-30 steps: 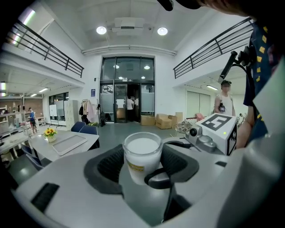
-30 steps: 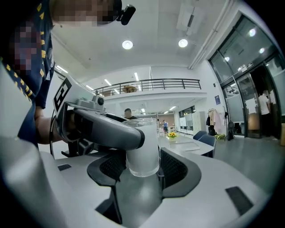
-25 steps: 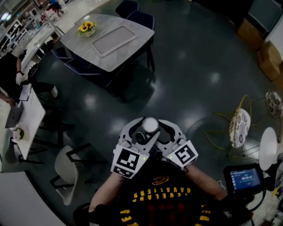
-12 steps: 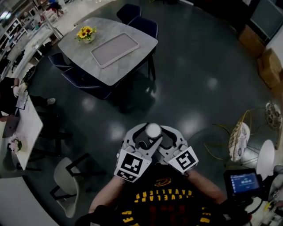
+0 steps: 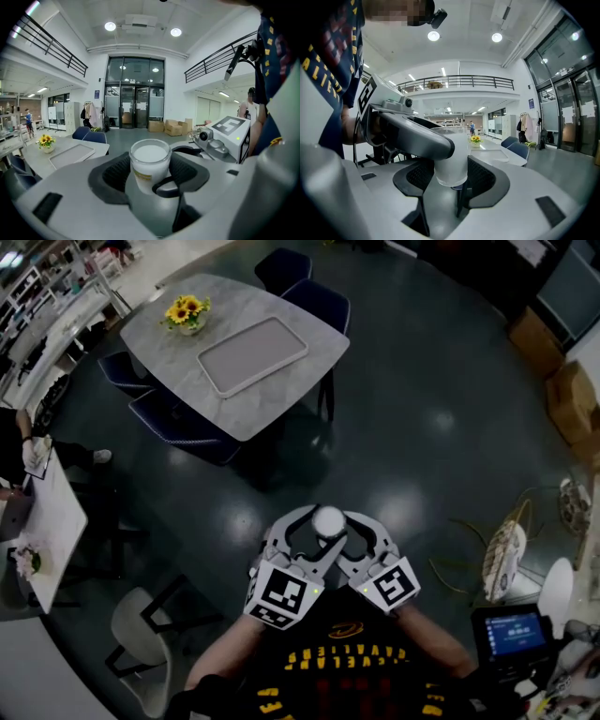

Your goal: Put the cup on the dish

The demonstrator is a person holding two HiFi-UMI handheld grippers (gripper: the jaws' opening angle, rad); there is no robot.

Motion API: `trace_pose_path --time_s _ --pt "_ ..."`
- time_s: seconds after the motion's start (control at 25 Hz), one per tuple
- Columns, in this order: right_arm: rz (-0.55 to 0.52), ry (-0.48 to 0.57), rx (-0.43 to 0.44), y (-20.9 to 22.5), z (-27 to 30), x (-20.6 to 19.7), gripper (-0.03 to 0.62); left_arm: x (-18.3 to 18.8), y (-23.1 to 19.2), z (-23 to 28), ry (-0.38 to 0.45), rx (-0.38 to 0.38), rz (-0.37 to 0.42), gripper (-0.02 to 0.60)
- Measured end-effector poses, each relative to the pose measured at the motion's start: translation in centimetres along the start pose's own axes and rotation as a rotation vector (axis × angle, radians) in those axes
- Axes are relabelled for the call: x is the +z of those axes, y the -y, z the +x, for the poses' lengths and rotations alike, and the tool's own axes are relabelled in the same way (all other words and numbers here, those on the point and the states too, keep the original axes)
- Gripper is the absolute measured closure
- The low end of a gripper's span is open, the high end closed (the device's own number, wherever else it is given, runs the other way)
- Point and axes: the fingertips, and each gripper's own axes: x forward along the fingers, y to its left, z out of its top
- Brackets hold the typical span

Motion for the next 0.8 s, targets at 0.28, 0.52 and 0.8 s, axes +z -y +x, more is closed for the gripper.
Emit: trace_pose_path --time_s 0.28,0.52,0.8 --pt "-0.004 -0.028 0.019 0.7 3.0 0.0 0.364 -0.3 -3.2 0.3 0.002 0.004 -0.022 0.319" --pt "-0.007 -0.019 0.037 2.1 5.0 0.3 0.364 0.1 -5.3 1.2 0.0 0.027 -0.021 0.319" --pt "-0.026 -0.003 0.103 4.6 8.2 1.1 0.364 1.0 -9.1 2.9 -0.001 0.105 -0.024 0.319"
